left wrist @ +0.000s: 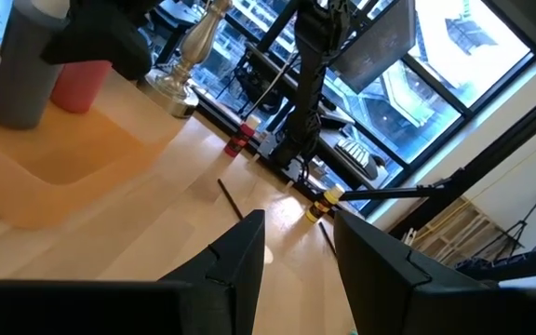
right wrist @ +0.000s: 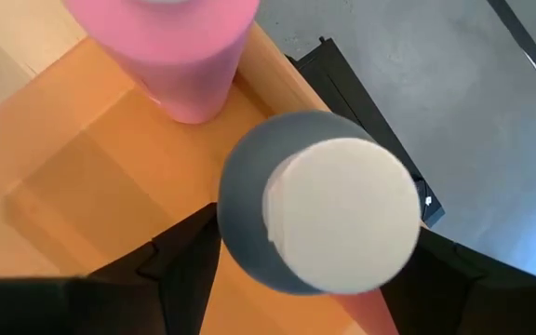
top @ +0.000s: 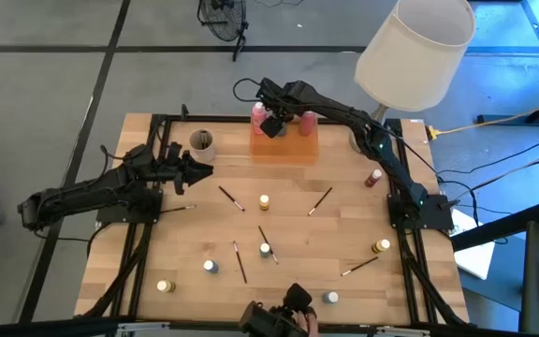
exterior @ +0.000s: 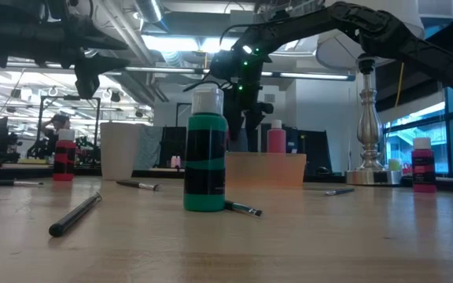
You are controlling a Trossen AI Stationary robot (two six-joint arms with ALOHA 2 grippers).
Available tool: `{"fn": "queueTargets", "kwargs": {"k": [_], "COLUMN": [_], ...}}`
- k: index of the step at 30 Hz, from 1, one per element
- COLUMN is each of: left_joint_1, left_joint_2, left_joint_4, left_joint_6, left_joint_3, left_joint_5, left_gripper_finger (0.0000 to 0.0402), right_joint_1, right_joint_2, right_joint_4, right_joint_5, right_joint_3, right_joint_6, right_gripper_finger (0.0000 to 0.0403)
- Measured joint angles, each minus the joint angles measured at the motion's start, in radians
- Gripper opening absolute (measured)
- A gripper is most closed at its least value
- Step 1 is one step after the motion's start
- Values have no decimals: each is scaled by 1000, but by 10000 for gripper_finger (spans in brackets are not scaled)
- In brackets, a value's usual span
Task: Pick & Place Paint Supplies
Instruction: Put the black paint bottle into the orange bin
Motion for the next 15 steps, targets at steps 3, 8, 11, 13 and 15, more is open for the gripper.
{"fn": "queueTargets", "kwargs": {"k": [3, 8, 11, 13, 15], "left_joint_1": [0, 0, 0, 0, 0], "left_joint_2": [0, 0, 0, 0, 0], "left_joint_4": [-7, -21, -26, -26, -26], "left_joint_6": [0, 0, 0, 1, 5], "left_joint_3": [0, 0, 0, 0, 0], "left_joint_5": [0, 1, 2, 2, 2], "left_gripper_finger": [127, 127, 127, 127, 127], "right_joint_1": [0, -2, -1, -1, -1], "right_joint_2": [-2, -20, -37, -47, -52], "right_joint_4": [-8, -17, -16, -16, -17], "right_joint_5": [0, 4, 30, 54, 61], "right_joint_3": [0, 1, 1, 3, 3], "right_joint_6": [1, 3, 3, 3, 3], "right_gripper_finger": [261, 261, 261, 261, 261]}}
